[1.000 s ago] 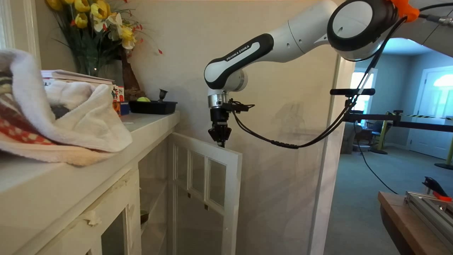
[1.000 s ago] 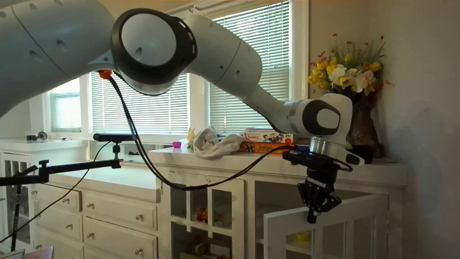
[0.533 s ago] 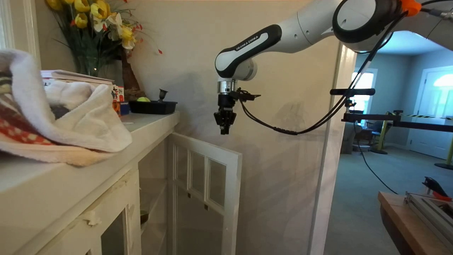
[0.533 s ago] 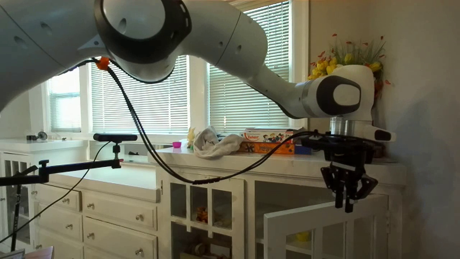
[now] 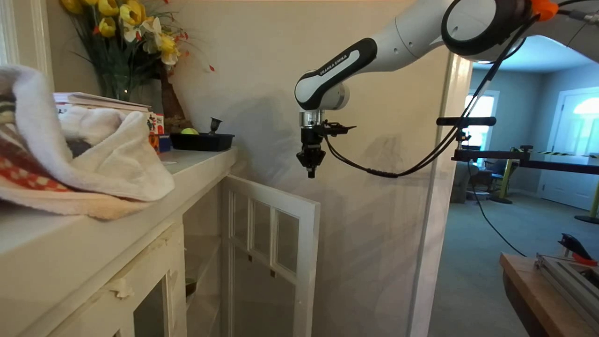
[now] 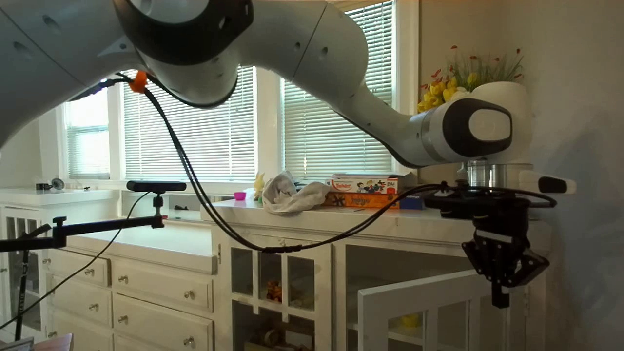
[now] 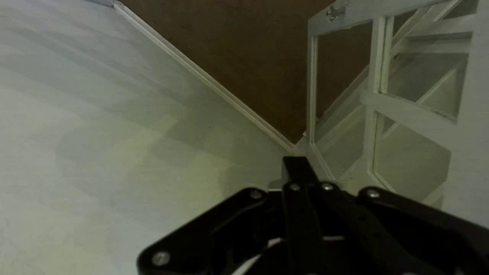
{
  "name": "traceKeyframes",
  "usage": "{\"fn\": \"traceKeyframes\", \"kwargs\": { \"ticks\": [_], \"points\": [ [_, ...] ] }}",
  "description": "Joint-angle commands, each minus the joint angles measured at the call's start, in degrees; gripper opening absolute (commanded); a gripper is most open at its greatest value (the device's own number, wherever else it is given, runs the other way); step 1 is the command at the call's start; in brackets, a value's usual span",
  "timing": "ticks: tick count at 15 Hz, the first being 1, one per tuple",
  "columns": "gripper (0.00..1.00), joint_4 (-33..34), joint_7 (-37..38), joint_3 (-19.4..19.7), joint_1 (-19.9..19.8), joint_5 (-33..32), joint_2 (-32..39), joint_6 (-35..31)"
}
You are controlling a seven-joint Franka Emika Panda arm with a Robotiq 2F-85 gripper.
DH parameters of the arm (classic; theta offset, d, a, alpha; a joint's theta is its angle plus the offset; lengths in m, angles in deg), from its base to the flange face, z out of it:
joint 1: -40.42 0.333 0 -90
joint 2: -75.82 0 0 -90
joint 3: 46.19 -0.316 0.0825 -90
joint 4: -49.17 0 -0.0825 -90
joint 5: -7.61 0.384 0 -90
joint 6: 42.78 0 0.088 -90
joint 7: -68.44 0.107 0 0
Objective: Close the cabinet door on the right
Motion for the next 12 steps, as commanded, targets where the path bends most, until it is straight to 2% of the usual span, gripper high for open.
{"fn": "traceKeyframes", "kwargs": {
  "ticks": [1,7,8,12],
  "points": [
    [0.00,-5.35,2.17,1.29,1.39,-0.93,-1.58,-2.43],
    [0.00,-10.69,0.81,-1.22,2.95,0.48,-1.59,-5.40],
    [0.01,-6.79,0.13,-0.03,2.83,0.65,0.39,-4.10],
    [0.01,-8.07,0.14,-0.28,3.70,0.62,0.38,-4.17]
  ]
}}
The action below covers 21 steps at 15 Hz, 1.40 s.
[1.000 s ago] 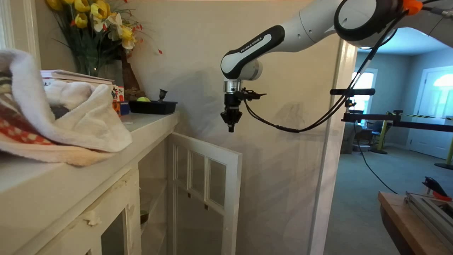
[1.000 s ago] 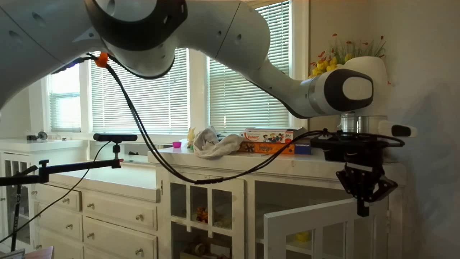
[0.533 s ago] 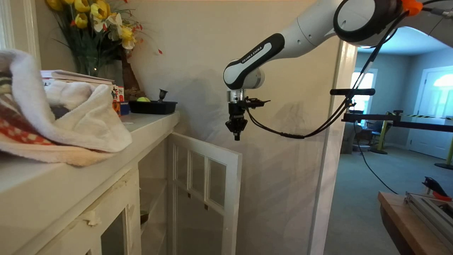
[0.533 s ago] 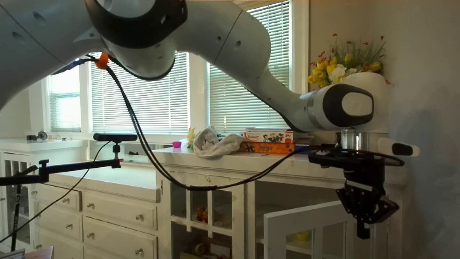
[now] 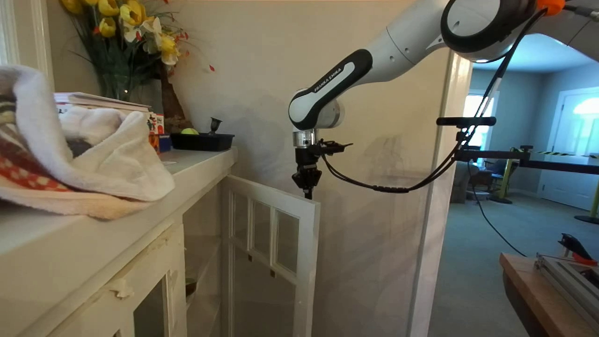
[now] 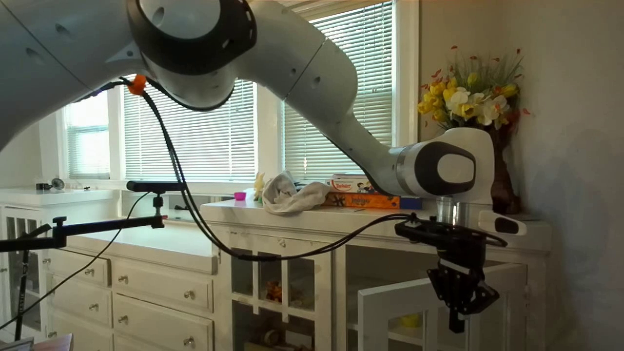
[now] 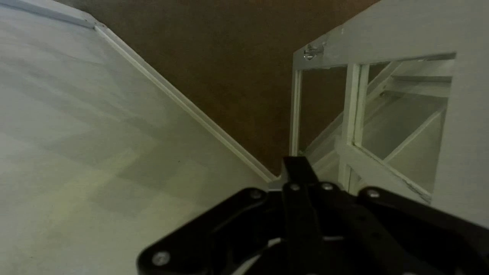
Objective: Close the cabinet door on the right
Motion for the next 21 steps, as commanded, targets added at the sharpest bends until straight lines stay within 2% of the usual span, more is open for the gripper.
{"fn": "traceKeyframes", "kwargs": {
  "ticks": [1,3,12,16,21],
  "points": [
    [0.01,0.37,-0.34,0.64,0.28,0.58,0.21,0.22],
    [0.00,-0.08,-0.54,0.23,0.24,1.00,0.50,-0.19],
    [0.00,3.52,-5.69,-6.28,2.80,3.92,6.54,-1.34],
    [0.00,5.63,-10.62,-9.51,4.42,4.39,9.26,-0.66],
    [0.00,8.82,-16.90,-11.26,6.56,3.16,11.13,-0.48]
  ]
}}
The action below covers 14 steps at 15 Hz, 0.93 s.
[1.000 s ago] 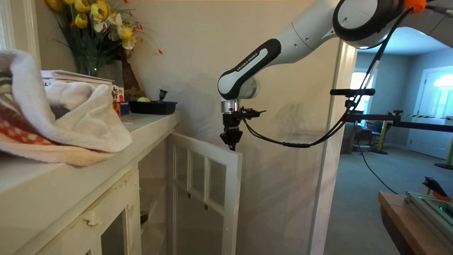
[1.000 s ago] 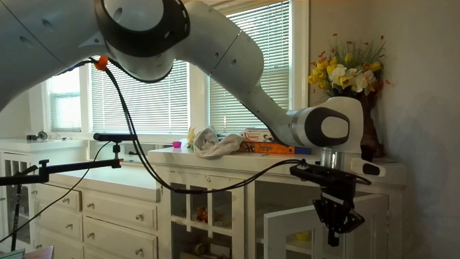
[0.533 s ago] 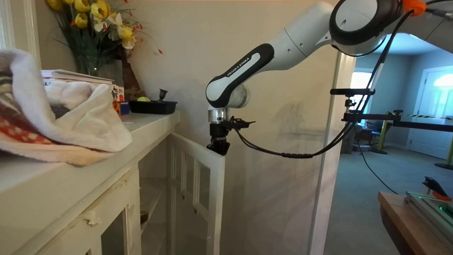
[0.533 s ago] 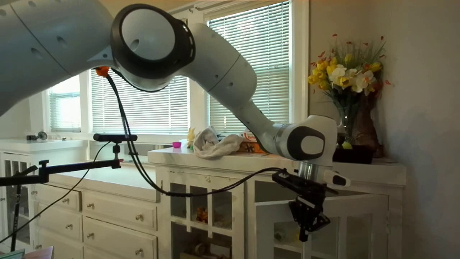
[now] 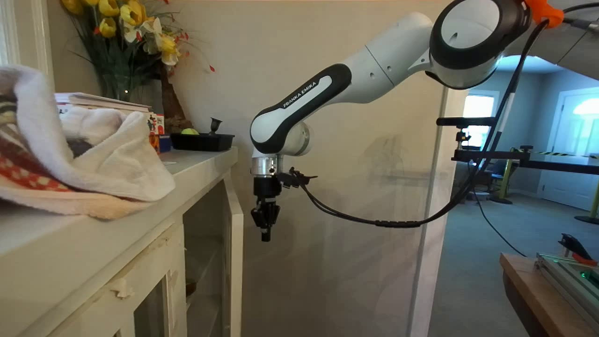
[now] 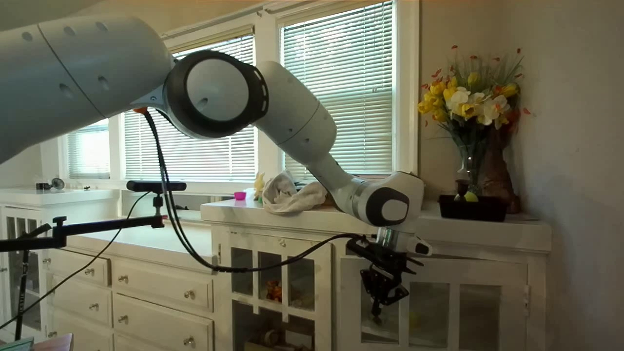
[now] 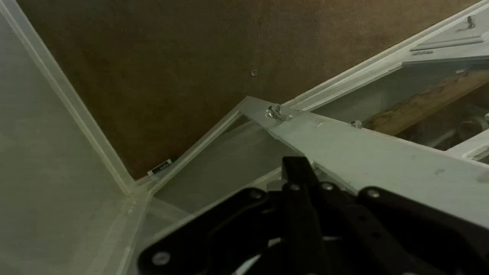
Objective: Close the cabinet door on the right
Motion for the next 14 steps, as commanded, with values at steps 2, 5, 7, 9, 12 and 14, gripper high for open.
{"fn": "traceKeyframes", "kwargs": {
  "ticks": [2,5,7,9,12,14],
  "points": [
    [0.00,4.46,-7.33,-1.01,1.12,0.00,2.08,-0.72],
    [0.00,4.94,-12.04,-1.66,1.64,-0.46,2.20,-2.94],
    [0.00,4.42,-16.46,-2.24,1.91,-1.25,2.05,-4.88],
    [0.00,3.35,-21.32,-2.54,2.38,-2.78,1.52,-6.59],
    [0.00,0.70,-27.31,-2.56,3.49,-4.85,0.21,-10.52],
    [0.00,-0.75,-31.04,-3.26,3.45,-4.92,-0.27,-13.80]
  ]
}}
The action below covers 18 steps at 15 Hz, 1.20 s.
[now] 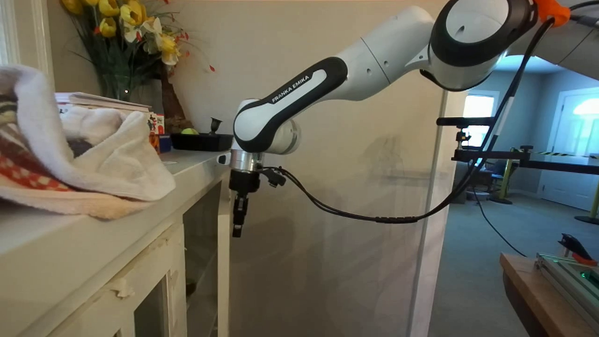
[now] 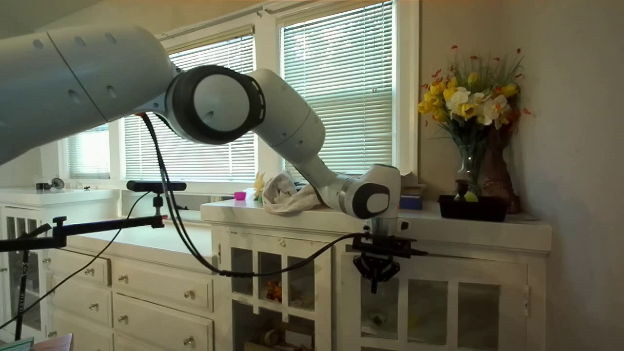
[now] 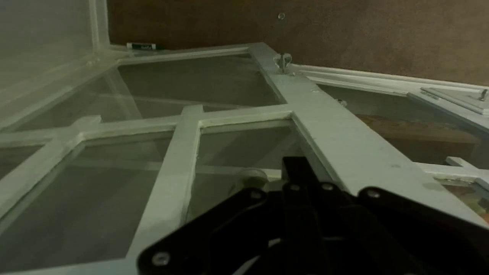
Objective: Close the cabinet door on the right
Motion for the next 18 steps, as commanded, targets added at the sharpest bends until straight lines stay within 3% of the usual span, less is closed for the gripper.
{"fn": "traceKeyframes", "kwargs": {
  "ticks": [1,9,18],
  "points": [
    [0.00,-3.64,-6.00,-1.15,-0.22,-1.21,-1.10,-5.90],
    [0.00,-7.00,-17.20,-4.34,-1.48,-0.51,-0.06,-16.08],
    [0.00,-6.74,-21.86,-6.62,-2.07,0.63,0.62,-17.88]
  ]
}}
